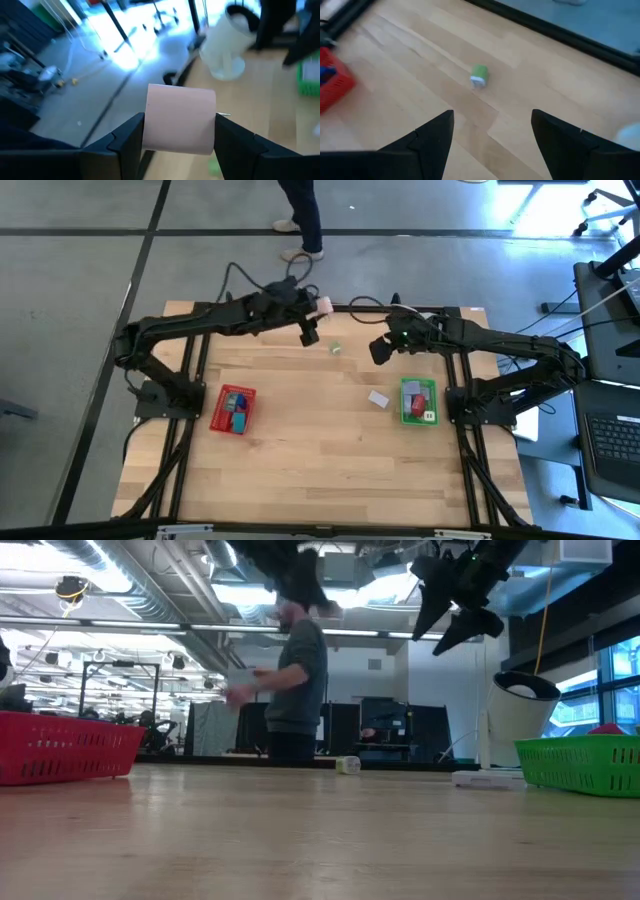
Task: Pick & Place Office items
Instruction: Put the pink charger adapter into the green basket
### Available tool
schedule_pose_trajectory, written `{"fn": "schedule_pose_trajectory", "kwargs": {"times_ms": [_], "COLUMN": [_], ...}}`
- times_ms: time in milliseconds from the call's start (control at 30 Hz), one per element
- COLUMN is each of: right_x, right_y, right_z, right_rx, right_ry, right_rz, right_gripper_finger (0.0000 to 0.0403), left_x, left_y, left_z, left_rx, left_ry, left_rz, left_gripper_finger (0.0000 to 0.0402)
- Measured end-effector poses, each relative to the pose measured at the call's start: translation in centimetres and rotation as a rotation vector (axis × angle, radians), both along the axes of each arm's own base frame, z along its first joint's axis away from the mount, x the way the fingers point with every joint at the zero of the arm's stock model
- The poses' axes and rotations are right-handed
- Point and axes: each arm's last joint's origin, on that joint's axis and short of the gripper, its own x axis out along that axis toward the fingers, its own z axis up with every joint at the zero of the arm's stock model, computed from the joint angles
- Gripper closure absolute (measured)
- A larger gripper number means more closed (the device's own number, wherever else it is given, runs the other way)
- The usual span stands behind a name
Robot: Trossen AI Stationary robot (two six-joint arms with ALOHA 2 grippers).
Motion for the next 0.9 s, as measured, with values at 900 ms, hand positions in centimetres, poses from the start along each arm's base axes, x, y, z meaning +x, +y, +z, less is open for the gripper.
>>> {"fn": "schedule_pose_trajectory", "kwargs": {"times_ms": [900], "right_x": [2.1], "right_y": [-1.6], "right_z": [3.1], "right_rx": [0.031], "right_ry": [-0.435], "right_rz": [0.172], "right_gripper_finger": [0.0133], "left_x": [-0.6], "left_y": [-4.9], "left_z": [3.5], "left_rx": [0.207], "left_ry": [-0.083], "left_rz": [-0.040], "left_gripper_finger": [0.0202]}}
